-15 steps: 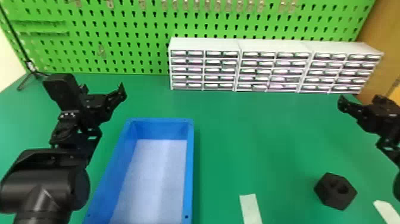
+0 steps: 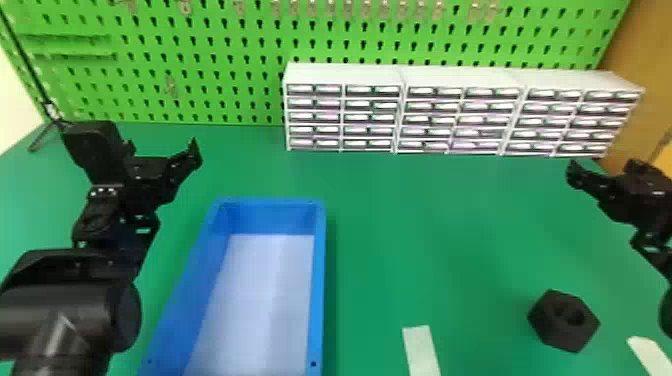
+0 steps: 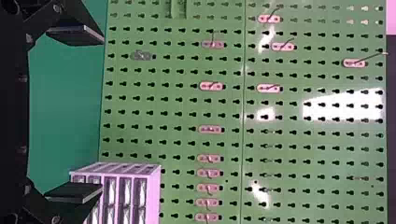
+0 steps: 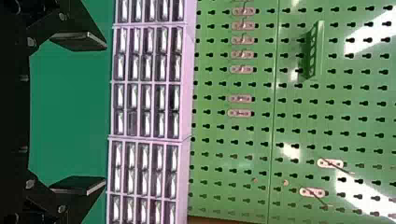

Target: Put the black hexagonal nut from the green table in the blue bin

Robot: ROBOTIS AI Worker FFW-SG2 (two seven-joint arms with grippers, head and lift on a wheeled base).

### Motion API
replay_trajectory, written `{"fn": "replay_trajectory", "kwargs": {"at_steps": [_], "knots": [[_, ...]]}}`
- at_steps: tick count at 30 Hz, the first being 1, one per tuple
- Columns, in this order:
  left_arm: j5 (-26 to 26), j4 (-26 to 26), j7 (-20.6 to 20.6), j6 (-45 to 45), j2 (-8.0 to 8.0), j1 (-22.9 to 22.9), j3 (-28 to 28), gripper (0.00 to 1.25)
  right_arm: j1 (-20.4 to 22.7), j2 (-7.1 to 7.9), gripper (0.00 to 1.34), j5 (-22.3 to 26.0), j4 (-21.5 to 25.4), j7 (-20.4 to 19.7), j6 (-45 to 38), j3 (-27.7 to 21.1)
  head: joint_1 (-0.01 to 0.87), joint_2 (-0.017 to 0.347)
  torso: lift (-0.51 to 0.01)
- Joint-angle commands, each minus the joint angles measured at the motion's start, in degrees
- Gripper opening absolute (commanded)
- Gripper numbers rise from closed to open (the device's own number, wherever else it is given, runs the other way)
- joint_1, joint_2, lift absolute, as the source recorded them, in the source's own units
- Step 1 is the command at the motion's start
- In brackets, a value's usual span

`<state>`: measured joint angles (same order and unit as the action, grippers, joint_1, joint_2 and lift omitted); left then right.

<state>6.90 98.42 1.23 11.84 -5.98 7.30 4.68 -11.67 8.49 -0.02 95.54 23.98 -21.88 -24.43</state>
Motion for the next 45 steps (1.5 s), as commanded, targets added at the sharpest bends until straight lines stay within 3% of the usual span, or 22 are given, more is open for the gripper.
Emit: {"fn": "replay_trajectory", "kwargs": {"at_steps": [1, 10, 17, 22, 29, 37, 45], "knots": [[0.0, 0.2, 0.0, 0.1, 0.00, -0.1, 0.2, 1.08, 0.1, 0.04, 1.07, 0.0, 0.0, 0.0, 0.0, 0.0, 0.683, 0.028, -0.096], [0.0, 0.2, 0.0, 0.2, 0.00, -0.1, 0.0, 1.08, 0.2, 0.30, 1.07, 0.1, 0.0, -0.1, -0.1, 0.2, 0.683, 0.028, -0.096], [0.0, 0.2, 0.0, 0.2, 0.00, -0.2, -0.1, 1.08, 1.6, 1.44, 1.07, 1.2, 1.0, -0.1, -2.1, 0.5, 0.683, 0.028, -0.096], [0.2, 0.2, 0.0, 0.3, 0.00, -0.4, -0.3, 1.08, 3.2, 3.20, 1.07, 1.9, 1.9, -0.1, -4.4, 1.3, 0.683, 0.028, -0.096], [0.2, 0.2, 0.0, 0.3, 0.00, -0.4, -0.4, 1.08, 5.9, 6.54, 1.07, 2.2, 4.4, -0.3, -8.4, 3.1, 0.683, 0.028, -0.096], [0.2, 0.2, 0.0, 0.4, 0.00, -0.5, -0.6, 1.08, 8.6, 11.38, 1.07, 2.5, 7.6, -0.3, -14.4, 5.4, 0.683, 0.028, -0.096], [0.0, 0.2, 0.1, 0.6, 0.00, -0.7, -0.7, 1.08, 10.7, 17.18, 1.07, 4.9, 10.6, -0.2, -21.4, 6.5, 0.683, 0.028, -0.096]]}}
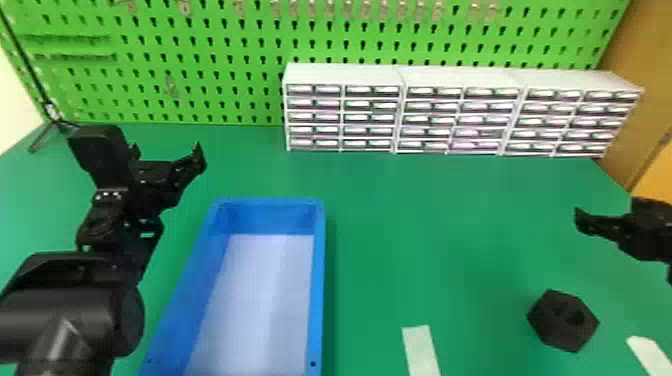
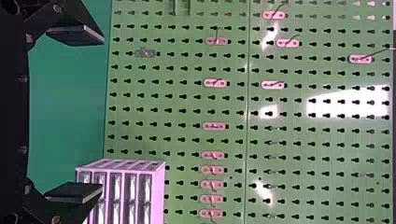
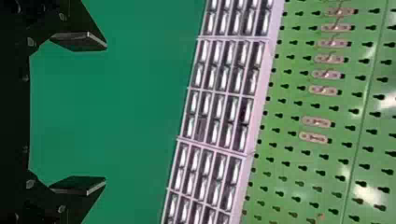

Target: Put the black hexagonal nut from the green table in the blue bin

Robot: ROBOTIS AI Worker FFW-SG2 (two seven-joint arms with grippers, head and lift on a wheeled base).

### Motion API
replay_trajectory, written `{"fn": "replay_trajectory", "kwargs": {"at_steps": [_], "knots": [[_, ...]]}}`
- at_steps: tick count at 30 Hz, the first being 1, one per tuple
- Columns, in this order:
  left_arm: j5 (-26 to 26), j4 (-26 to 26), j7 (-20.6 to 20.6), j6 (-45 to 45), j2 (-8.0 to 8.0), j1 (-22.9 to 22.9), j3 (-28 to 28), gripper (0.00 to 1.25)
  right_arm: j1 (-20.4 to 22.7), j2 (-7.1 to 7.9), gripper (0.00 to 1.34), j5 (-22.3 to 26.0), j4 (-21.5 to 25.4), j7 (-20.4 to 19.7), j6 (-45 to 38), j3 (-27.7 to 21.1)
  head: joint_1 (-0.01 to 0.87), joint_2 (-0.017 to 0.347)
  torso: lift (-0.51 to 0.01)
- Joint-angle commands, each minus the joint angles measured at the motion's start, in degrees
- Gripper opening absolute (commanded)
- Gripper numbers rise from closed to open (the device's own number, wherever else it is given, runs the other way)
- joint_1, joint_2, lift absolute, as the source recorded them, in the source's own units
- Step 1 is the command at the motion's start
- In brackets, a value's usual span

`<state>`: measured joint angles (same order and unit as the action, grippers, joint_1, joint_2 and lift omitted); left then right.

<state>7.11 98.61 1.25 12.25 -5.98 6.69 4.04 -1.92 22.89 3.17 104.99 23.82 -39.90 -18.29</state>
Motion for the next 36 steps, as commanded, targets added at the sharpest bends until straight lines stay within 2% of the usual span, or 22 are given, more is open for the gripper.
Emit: {"fn": "replay_trajectory", "kwargs": {"at_steps": [1, 11, 18, 28, 32, 36], "knots": [[-0.2, 0.0, 0.2, 0.1, 0.00, -0.1, -0.1, 1.08, 1.3, 3.39, 1.07, 2.4, 1.4, 0.0, -4.0, 0.4, 0.683, 0.028, -0.096], [-0.4, 0.0, 0.7, 0.5, 0.00, -0.2, -0.2, 1.08, 3.7, 9.98, 1.07, 5.9, 4.6, 0.3, -10.4, 1.6, 0.683, 0.028, -0.096], [-0.9, 0.0, 1.2, 0.6, -0.09, -0.2, 0.2, 1.08, 5.1, 13.85, 1.07, 9.8, 5.3, 1.1, -13.9, 1.6, 0.683, 0.028, -0.096], [-1.8, 0.9, 1.8, 1.2, -0.09, -1.0, 1.3, 1.08, 7.6, 15.96, 1.07, 10.3, 5.3, 5.4, -17.1, 1.5, 0.683, 0.028, -0.096], [-2.3, 1.4, 2.0, 1.5, -0.09, -1.2, 2.1, 1.08, 8.8, 17.45, 1.07, 10.2, 5.5, 8.2, -17.9, 1.7, 0.683, 0.028, -0.096], [-2.6, 1.7, 2.4, 1.7, -0.26, -1.2, 2.8, 1.08, 9.4, 18.68, 1.07, 7.7, 5.5, 11.9, -18.4, 2.1, 0.683, 0.028, -0.096]]}}
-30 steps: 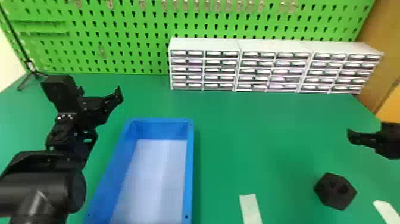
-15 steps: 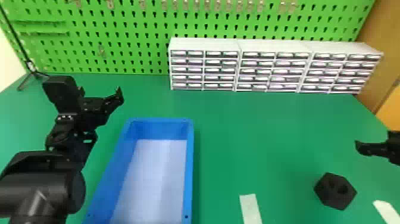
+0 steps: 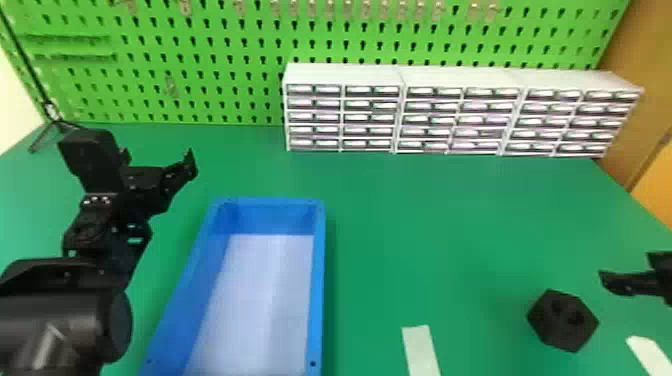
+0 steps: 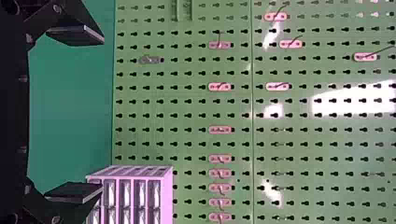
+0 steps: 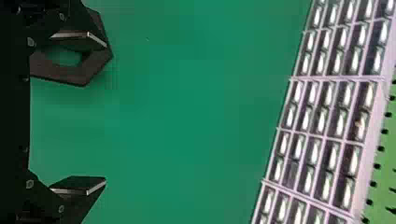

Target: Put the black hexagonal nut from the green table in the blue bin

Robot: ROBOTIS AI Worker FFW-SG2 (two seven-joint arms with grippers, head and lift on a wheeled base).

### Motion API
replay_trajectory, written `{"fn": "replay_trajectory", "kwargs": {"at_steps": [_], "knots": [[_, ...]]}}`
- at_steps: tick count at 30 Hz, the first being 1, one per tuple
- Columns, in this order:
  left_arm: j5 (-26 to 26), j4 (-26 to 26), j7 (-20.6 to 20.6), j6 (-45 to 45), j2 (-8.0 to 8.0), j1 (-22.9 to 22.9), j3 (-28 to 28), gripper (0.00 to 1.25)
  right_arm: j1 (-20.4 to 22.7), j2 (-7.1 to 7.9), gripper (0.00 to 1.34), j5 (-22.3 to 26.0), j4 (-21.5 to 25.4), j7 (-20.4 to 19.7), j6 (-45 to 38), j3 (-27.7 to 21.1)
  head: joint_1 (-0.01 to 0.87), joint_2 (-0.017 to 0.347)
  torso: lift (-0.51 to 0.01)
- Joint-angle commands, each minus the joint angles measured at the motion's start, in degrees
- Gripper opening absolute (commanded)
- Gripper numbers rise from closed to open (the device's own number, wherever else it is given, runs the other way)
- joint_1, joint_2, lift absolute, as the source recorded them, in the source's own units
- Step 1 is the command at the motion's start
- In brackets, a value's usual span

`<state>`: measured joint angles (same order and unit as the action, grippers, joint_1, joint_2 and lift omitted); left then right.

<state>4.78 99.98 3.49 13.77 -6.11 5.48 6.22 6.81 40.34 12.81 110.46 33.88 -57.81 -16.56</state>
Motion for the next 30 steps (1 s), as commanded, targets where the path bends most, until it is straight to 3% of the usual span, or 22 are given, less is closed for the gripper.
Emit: {"fn": "replay_trajectory", "kwargs": {"at_steps": [1, 8, 12, 26, 30], "knots": [[-0.4, 0.3, 0.1, 0.2, -0.13, 0.0, 0.7, 1.08, 0.7, 1.32, 1.07, -2.8, 0.0, 2.6, -0.5, 0.5, 0.683, 0.028, -0.096], [-0.5, 0.6, 0.2, 0.4, -0.66, -0.2, 1.2, 1.08, 1.1, 1.67, 1.07, -8.5, -0.1, 8.8, -0.4, 1.3, 0.683, 0.028, -0.096], [-0.5, 0.6, 0.2, 0.5, -0.83, -0.1, 1.2, 1.08, 1.1, 2.46, 1.07, -14.2, -0.7, 13.6, 0.5, 2.8, 0.683, 0.028, -0.096], [-0.3, 0.7, 0.2, 0.7, -1.54, 0.0, 1.1, 1.08, 1.5, 4.04, 1.07, -22.9, -4.4, 25.0, 2.8, 5.2, 0.683, 0.028, -0.096], [-0.3, 0.7, 0.2, 0.7, -1.54, 0.0, 1.0, 1.08, 1.0, 4.13, 1.07, -24.0, -4.6, 25.7, 2.8, 5.6, 0.683, 0.028, -0.096]]}}
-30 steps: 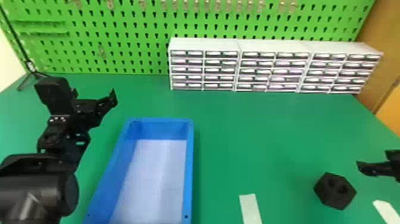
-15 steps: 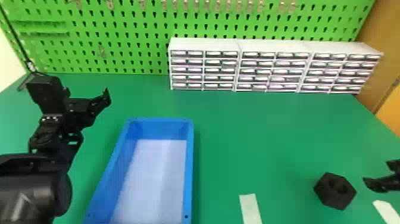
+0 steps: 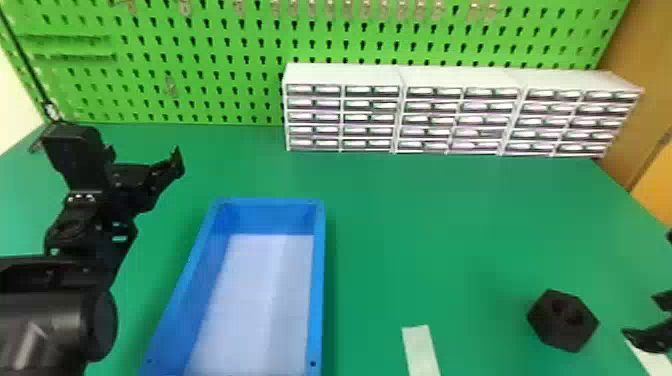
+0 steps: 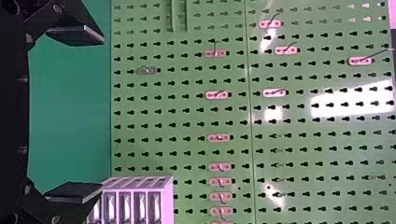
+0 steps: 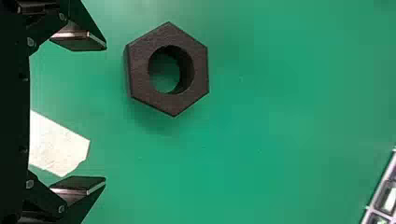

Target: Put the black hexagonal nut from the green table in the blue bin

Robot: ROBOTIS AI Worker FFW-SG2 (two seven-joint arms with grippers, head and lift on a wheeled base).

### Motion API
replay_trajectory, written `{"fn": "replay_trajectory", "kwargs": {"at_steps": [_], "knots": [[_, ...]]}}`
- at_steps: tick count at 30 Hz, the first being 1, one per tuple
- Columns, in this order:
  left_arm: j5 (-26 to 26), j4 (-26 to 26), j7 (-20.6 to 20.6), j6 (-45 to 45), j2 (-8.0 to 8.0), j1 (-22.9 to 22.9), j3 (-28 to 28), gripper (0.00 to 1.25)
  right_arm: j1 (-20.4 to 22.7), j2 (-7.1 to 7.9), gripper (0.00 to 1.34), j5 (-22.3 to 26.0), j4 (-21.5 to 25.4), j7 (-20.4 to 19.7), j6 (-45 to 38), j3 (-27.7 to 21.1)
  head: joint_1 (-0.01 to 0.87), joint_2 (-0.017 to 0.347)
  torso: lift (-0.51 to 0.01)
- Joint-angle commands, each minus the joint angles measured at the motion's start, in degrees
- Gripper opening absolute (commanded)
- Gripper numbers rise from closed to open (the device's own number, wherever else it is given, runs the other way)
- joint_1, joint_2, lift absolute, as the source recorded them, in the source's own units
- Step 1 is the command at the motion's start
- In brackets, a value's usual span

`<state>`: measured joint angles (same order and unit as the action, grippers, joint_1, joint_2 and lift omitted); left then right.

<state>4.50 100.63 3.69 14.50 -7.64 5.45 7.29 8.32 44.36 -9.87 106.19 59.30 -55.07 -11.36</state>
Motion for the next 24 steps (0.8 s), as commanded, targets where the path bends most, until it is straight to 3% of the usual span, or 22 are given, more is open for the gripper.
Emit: {"fn": "replay_trajectory", "kwargs": {"at_steps": [1, 24], "knots": [[0.0, 0.0, 0.0, 0.0, 0.00, -0.1, -0.1, 1.08, -0.6, 0.20, 1.07, -1.4, -0.3, 0.5, 0.1, 0.5, 0.683, 0.028, -0.096], [0.0, 0.0, 0.0, 0.0, 0.00, -0.2, 0.1, 1.08, -1.5, 0.37, 1.07, -1.7, -0.5, 1.3, 0.1, 2.3, 0.683, 0.028, -0.096]]}}
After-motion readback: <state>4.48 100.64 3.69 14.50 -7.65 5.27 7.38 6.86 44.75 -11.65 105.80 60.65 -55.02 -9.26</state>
